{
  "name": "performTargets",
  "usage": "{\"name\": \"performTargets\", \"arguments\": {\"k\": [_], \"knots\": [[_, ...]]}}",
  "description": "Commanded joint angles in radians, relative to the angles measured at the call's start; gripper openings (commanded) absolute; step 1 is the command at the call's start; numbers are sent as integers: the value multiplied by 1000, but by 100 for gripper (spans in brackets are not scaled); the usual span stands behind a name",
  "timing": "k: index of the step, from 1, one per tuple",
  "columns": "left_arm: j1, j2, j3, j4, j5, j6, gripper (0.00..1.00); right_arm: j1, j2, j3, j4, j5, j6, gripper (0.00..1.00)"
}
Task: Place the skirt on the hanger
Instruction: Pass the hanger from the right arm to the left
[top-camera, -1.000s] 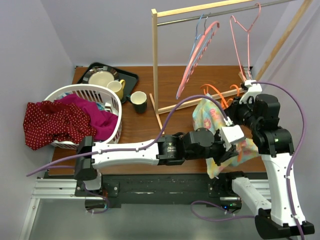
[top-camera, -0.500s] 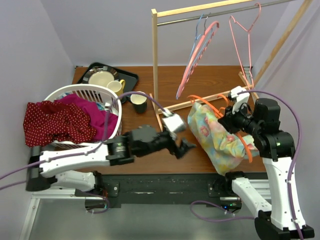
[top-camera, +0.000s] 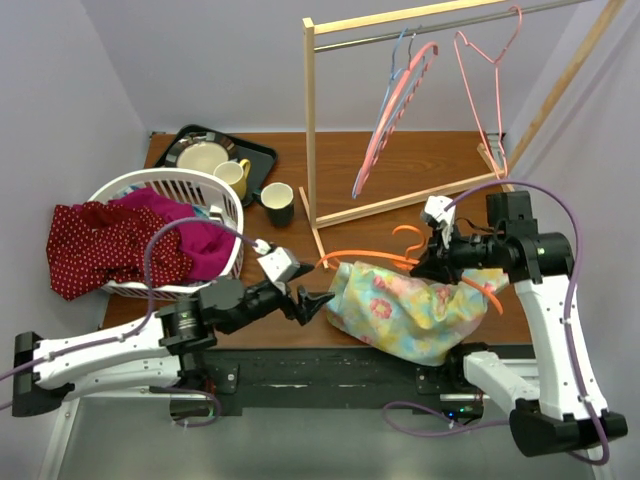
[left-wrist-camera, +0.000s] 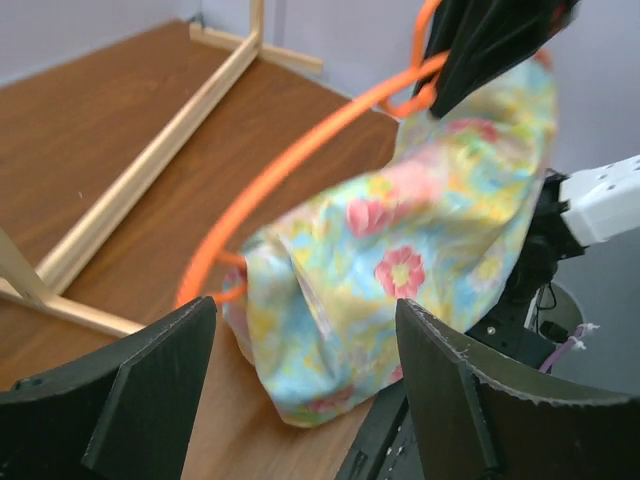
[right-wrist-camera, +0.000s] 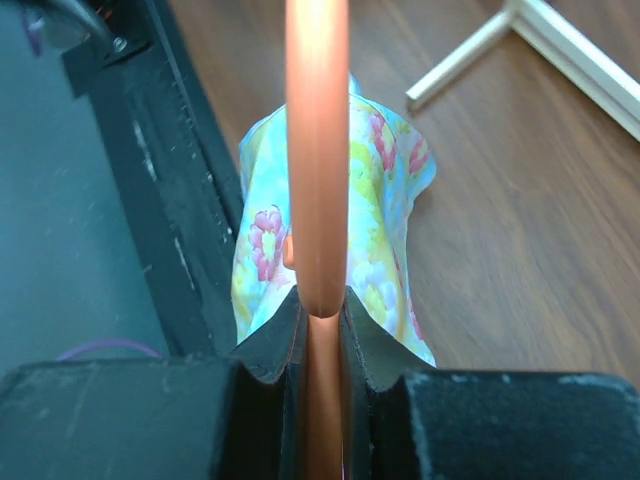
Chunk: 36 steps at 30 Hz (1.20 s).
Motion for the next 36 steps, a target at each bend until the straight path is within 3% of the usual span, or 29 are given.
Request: {"name": "performTargets", "arguments": {"k": [1,4,10,21,28,31,35,36], "knots": [[-2,-17,136,-128,49,132,78,22,47,-2,-191,-117,-298,0],[-4,47,205,-175,111,181,78,87,64,-36,-216,-147,-376,0],[-2,283,338,-207,224,265,78,291,34,-64,-46,-128,-280,0],[-4,301,329,-175,425,335,76,316,69,-38,-21,-183,-274,0],[-4,302,320,-215,399,338,73,316,83,-5,-6,-245,-251,0],[-4,342,347,-238,402,339,55,316,93,4,-12,-257,-255,0],[-4,386,398,-305,389,338,0,316,90,-8,-18,-262,-262,0],[-4,383,403,-313,373,335,0,316,87,-13,-17,-260,-263,0]]}}
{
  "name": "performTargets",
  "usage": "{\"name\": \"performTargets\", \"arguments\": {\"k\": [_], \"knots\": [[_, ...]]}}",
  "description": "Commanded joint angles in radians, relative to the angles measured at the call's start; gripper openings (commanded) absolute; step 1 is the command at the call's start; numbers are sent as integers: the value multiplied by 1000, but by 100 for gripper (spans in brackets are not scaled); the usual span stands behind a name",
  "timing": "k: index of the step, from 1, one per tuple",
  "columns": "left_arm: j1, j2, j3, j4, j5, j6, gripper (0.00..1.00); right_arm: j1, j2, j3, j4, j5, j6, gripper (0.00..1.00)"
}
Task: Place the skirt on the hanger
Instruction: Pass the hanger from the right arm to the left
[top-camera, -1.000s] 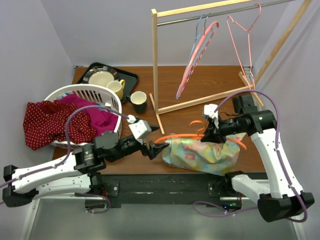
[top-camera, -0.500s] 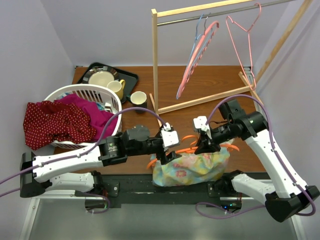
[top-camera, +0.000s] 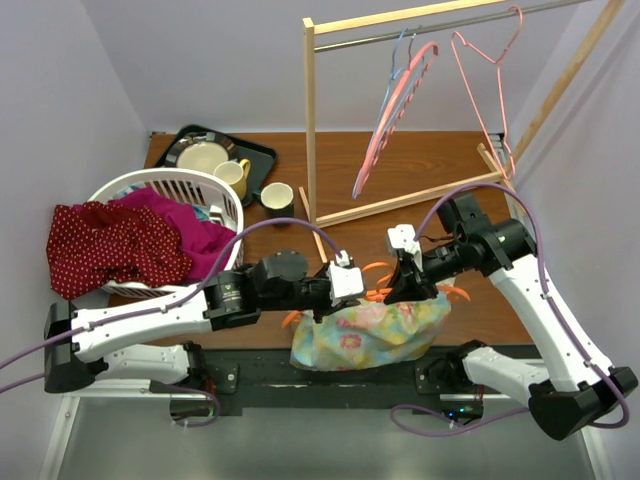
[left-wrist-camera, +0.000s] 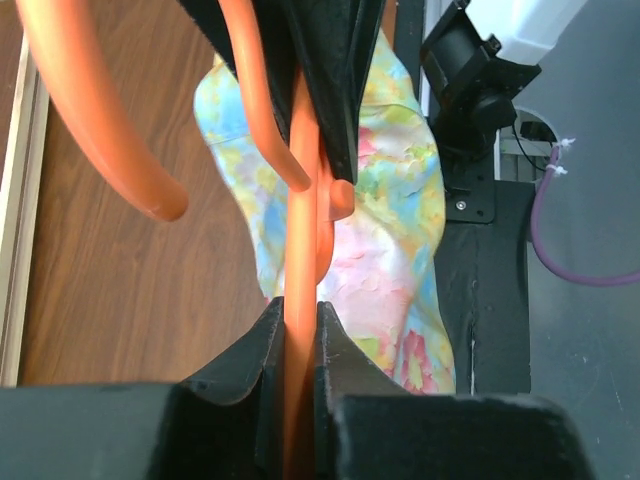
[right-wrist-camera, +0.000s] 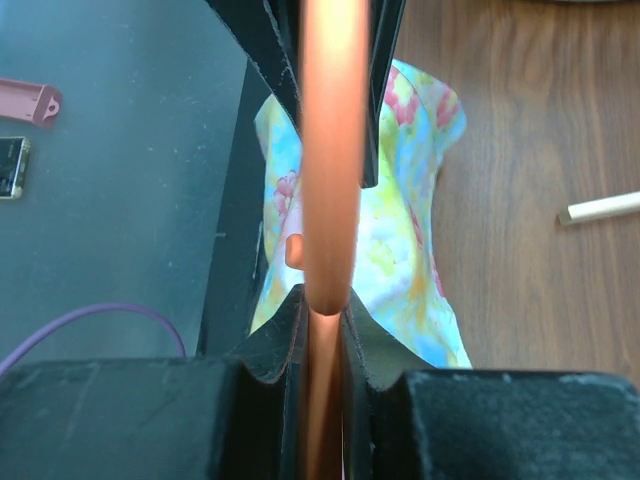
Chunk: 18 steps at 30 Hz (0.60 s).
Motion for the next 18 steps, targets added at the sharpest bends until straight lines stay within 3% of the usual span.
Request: {"name": "performTargets", "arguments": {"k": [1,2,3,5,6,9,13,18], "knots": [[-2,10,58,-63,-10,16,0,2,-17,24,25,-87,-2,0],[-3,-3,52,-69,-22,16,0,2,-22,19,25,-85,-2,0],[-2,-49,41,-66,-50,19,0,4,-29,14,26,-84,1,6],[0,-106,-9,-50,-79,25,0,2,-37,10,26,-76,18,30],[0,-162,-40,-50,-96,26,0,2,-43,13,22,-70,24,54],[3,-250,-60,-95,-110,60,0,2,-43,76,17,-14,84,83],[9,-292,-35,-217,-144,89,0,-2,-23,250,9,62,135,91],[9,-359,11,-302,-180,115,0,-30,0,292,20,246,100,91]]}}
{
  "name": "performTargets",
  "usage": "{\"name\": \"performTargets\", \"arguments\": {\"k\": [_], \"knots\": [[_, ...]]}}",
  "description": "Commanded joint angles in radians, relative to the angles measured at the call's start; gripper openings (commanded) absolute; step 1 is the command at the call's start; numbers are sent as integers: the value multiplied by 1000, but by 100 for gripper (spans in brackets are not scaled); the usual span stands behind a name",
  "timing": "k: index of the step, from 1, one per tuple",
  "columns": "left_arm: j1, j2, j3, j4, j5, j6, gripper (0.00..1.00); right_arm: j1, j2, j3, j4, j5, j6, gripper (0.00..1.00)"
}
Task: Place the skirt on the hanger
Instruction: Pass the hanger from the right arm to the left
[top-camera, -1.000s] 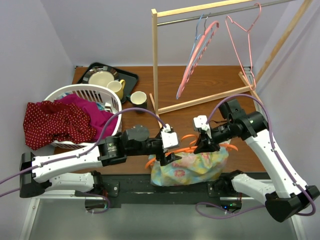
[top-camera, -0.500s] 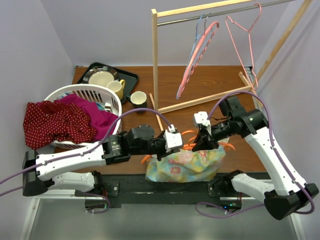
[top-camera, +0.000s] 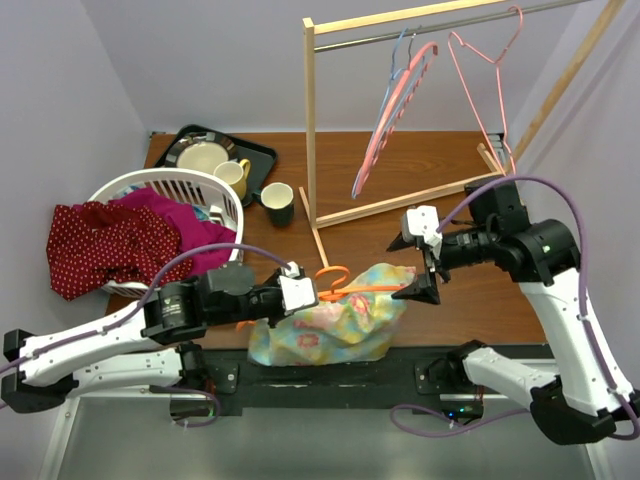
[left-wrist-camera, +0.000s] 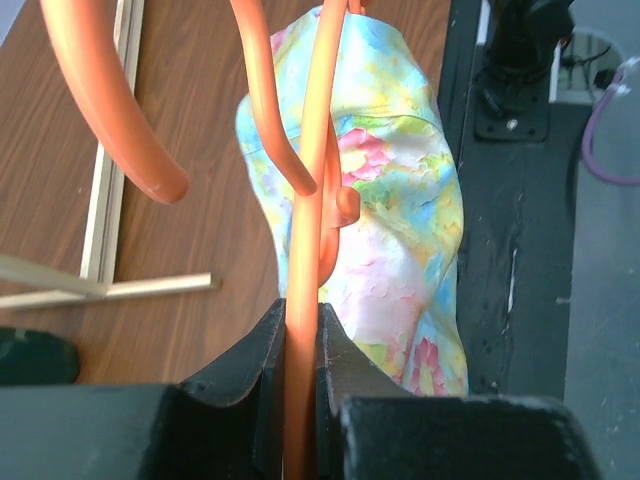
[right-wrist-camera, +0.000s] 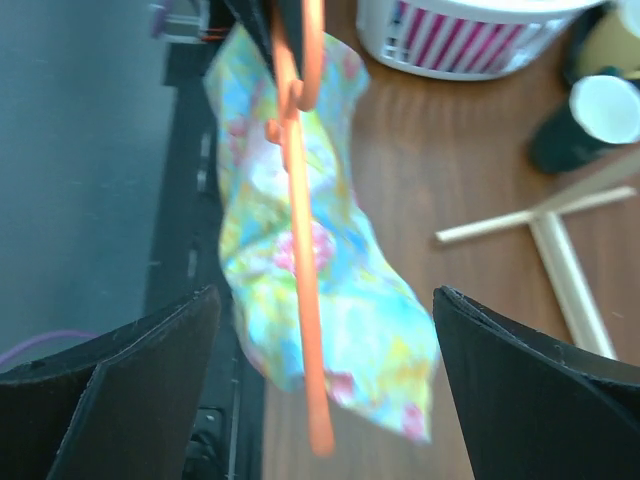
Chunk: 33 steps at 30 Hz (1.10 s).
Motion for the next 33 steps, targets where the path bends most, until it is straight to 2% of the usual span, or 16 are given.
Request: {"name": "performTargets", "arguments": {"k": [1,5,8,13,19,25,28,29,30,31,32,33], "knots": [[8,-67,77,-65,-50,46,0,-48,28,25,-19,156,-33,91],[8,-113,111,-137,-56,53,0,-226,102,68,-153,133,-270,89],[8,-136,139,-180,-55,61,0,-243,162,35,-249,162,-445,87],[8,-162,169,-203,-61,61,0,-243,142,-140,-260,118,-648,87],[8,-175,183,-197,-61,62,0,-152,145,-220,-257,46,-671,88],[8,-165,191,-179,-58,61,0,-87,169,-237,-256,-48,-642,82],[8,-173,193,-160,-55,59,0,-87,200,-234,-256,-53,-636,63],[8,-184,193,-156,-49,56,0,-87,206,-234,-259,-57,-634,38],[8,-190,191,-143,-42,55,0,-87,209,-232,-260,-62,-634,26],[6,-196,191,-137,-38,52,0,-87,214,-231,-260,-68,-633,20],[8,-208,188,-133,-26,49,0,-88,214,-229,-260,-83,-633,10],[8,-213,186,-130,-21,44,0,-88,214,-219,-254,-91,-628,5]]}}
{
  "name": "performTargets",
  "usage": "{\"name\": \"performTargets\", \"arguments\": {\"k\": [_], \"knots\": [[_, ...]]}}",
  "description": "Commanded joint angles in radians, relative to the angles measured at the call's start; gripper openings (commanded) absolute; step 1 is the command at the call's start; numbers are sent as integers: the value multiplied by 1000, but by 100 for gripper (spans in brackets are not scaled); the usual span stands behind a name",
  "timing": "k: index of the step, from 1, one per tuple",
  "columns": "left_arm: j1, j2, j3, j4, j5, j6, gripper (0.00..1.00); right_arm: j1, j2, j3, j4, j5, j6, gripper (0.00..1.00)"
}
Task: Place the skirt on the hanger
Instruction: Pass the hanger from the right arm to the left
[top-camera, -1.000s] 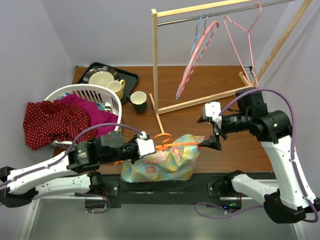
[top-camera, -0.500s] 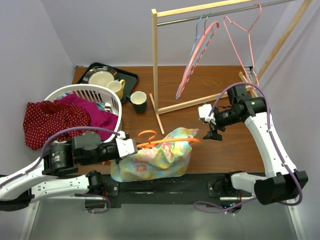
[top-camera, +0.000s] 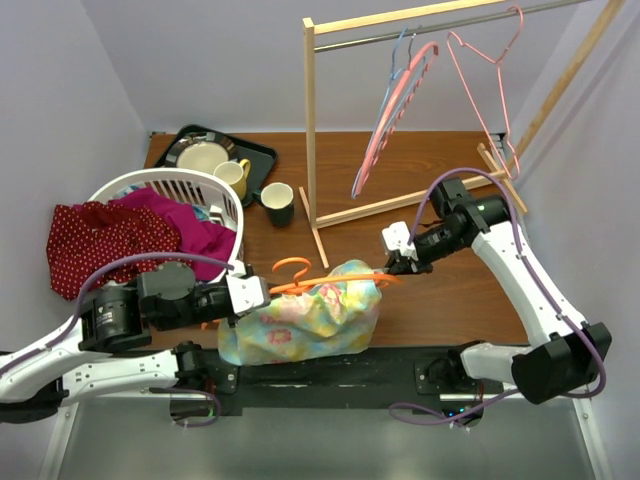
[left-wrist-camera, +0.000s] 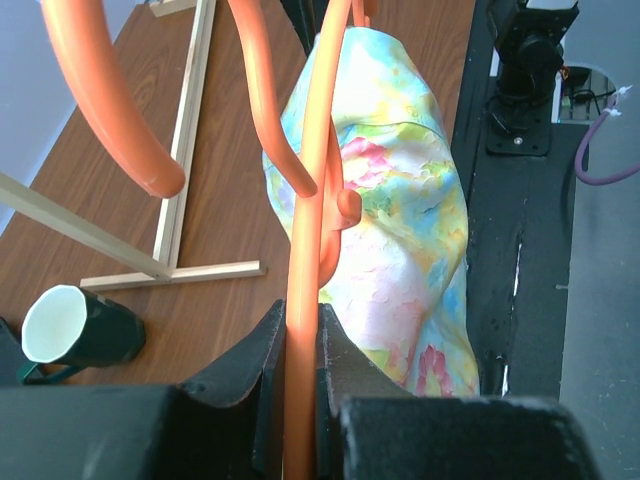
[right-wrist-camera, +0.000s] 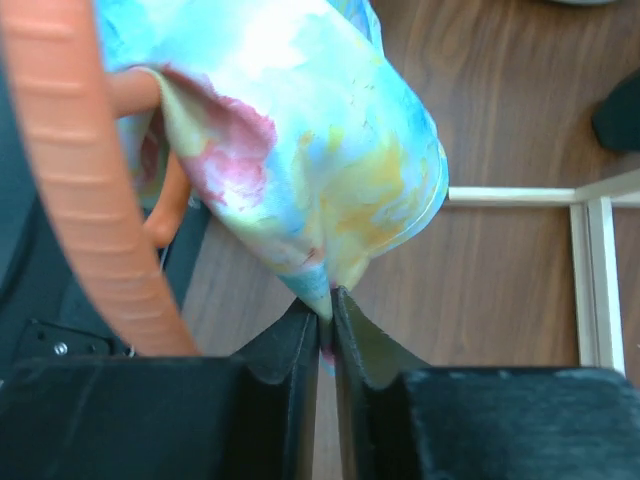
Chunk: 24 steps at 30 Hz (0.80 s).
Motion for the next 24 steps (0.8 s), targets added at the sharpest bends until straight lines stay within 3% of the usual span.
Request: {"name": "performTargets", "arguments": {"k": [1,10,16,22,24], "knots": [[3,-40,38,122,30,6,0,-3,5,27,-215,-114,25,1],[3,-77,40,82,56,-27,0,-272,91,185,-195,-278,136,0],[3,-78,25,113,52,-22,0,-284,111,147,-227,-295,95,0],[3,-79,15,188,-25,-5,0,-270,62,2,-224,-222,21,0],[3,-80,9,223,-40,1,0,-267,34,-50,-227,-165,9,7]]}}
